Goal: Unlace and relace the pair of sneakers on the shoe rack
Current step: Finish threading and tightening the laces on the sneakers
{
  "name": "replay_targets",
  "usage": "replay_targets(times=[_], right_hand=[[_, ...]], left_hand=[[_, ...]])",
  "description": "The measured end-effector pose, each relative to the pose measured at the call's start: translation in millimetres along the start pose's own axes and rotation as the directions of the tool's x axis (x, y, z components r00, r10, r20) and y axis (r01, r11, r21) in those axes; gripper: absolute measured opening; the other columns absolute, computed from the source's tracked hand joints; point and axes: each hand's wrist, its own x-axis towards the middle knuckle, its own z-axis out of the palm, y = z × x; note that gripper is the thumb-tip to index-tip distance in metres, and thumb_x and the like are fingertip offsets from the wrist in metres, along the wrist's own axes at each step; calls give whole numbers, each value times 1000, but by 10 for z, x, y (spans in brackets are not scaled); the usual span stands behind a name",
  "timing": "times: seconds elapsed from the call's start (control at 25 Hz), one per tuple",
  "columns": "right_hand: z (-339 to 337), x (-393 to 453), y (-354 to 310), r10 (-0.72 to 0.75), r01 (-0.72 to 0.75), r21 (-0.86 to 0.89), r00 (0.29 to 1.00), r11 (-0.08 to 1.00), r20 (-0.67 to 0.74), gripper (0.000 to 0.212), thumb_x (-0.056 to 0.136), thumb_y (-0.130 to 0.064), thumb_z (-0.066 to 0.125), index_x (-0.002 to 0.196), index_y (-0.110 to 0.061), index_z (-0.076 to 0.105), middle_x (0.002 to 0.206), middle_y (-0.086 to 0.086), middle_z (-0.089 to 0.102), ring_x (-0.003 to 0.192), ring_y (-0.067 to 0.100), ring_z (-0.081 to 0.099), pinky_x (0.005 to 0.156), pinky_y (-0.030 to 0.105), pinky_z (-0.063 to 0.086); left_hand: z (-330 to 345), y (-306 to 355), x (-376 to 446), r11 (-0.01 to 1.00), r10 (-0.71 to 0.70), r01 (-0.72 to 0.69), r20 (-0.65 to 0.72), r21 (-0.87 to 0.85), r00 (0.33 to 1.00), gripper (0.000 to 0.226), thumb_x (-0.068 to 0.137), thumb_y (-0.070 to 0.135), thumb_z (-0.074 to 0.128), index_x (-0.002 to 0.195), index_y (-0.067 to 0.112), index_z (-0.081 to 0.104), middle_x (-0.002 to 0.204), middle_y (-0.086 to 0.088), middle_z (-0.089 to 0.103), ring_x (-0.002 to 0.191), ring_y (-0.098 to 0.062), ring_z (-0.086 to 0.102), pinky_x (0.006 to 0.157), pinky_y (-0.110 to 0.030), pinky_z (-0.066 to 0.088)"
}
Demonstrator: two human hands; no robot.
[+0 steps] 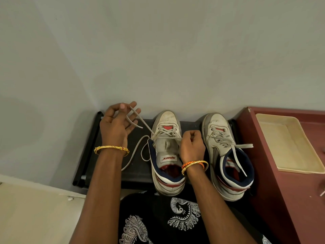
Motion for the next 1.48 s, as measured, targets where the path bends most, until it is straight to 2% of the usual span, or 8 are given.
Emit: replay_targets(times=[0.16, 0.24, 0.36, 0.72, 0.96, 1.28, 1.4, 1.48], right_hand=[[-4, 7, 42, -130, 130, -66, 991, 989, 12, 19, 90, -35, 51, 89, -16, 53, 90, 7, 59, 75, 17, 55, 61, 27, 41], [0, 3, 68, -184, 200, -176, 977, 964, 103, 29, 78, -45, 56, 95, -21, 51, 94, 1, 56, 81, 17, 55, 72, 33, 45], [12, 25, 101, -176, 232, -332, 966, 914, 188, 26, 77, -31, 61, 99, -19, 52, 100, 1, 52, 86, 19, 54, 78, 37, 48], [-12, -15, 74, -227, 256, -315, 966, 914, 125, 25, 77, -41, 63, 89, -21, 55, 91, -3, 57, 81, 15, 56, 79, 40, 51], [-30, -37, 59, -297, 357, -402, 932, 843, 205, 23, 72, -27, 59, 92, -21, 50, 94, -4, 52, 86, 16, 52, 86, 38, 40], [-14, -5, 97, -298, 312, -400, 950, 862, 97, 19, 77, -3, 56, 95, -10, 54, 98, 5, 51, 90, 23, 53, 75, 36, 48], [15, -5, 91, -299, 308, -417, 950, 855, 90, 19, 78, -2, 55, 96, -9, 55, 100, 8, 52, 93, 24, 52, 73, 31, 44], [16, -13, 73, -285, 297, -425, 954, 855, 93, 19, 79, -3, 56, 98, -8, 55, 103, 9, 52, 94, 24, 52, 72, 28, 40]], left_hand=[[29, 10, 87, 992, -84, 77, -66, -98, 994, 9, 98, 16, 45, 91, 17, 51, 79, -1, 60, 66, -16, 64, 68, -33, 59], [0, -114, 112, 944, -120, 147, -108, 296, 987, 10, 95, 20, 51, 104, 16, 49, 85, -2, 53, 65, -11, 53, 58, -28, 53], [-5, -345, 19, 571, -388, 250, -11, 782, 922, 30, 90, 38, 57, 104, 11, 59, 101, -4, 56, 83, -15, 51, 76, -32, 46], [-199, -201, 167, 854, -454, 447, -40, 264, 890, 19, 94, 26, 52, 83, 11, 59, 58, 2, 39, 35, -4, 30, 32, -15, 27], [-66, -219, -20, 482, -523, 346, -53, 805, 851, 40, 88, 39, 59, 106, 4, 64, 100, -10, 65, 100, -24, 55, 98, -39, 41], [-186, 58, 78, 950, -41, 50, -36, 307, 999, 12, 90, 22, 58, 82, 21, 68, 79, 8, 64, 78, -11, 54, 76, -29, 45], [-139, 188, 19, 994, -55, 47, 85, 97, 995, 16, 93, 19, 51, 80, 19, 61, 96, 10, 70, 106, -16, 61, 89, -33, 47], [-93, 169, -7, 982, -140, 156, 148, -108, 979, 21, 95, 16, 45, 76, 13, 53, 85, 1, 72, 85, -17, 70, 77, -31, 57]])
